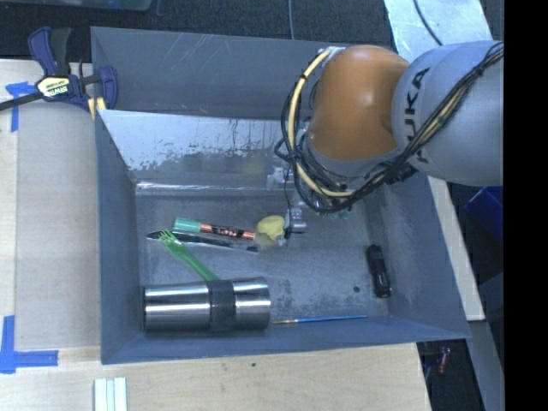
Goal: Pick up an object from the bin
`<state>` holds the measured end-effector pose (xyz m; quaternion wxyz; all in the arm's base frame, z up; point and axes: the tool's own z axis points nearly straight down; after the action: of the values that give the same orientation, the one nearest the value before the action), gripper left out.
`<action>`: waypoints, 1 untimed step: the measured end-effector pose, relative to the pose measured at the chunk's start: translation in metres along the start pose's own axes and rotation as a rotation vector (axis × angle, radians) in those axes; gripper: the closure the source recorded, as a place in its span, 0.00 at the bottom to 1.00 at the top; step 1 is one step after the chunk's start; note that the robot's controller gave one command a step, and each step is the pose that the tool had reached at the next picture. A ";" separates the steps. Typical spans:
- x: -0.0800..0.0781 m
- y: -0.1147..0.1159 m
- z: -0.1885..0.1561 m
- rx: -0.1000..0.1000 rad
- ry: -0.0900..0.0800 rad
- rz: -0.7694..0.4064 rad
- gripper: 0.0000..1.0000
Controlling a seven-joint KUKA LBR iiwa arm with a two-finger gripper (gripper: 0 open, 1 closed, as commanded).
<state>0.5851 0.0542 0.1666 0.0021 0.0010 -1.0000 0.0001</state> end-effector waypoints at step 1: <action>-0.001 0.000 -0.005 -0.001 -0.008 0.002 0.00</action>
Offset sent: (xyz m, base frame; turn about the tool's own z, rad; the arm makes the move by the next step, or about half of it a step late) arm 0.0171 0.0798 -0.0966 -0.0923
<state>0.5864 0.0539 0.1716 -0.0018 0.0000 -1.0000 -0.0003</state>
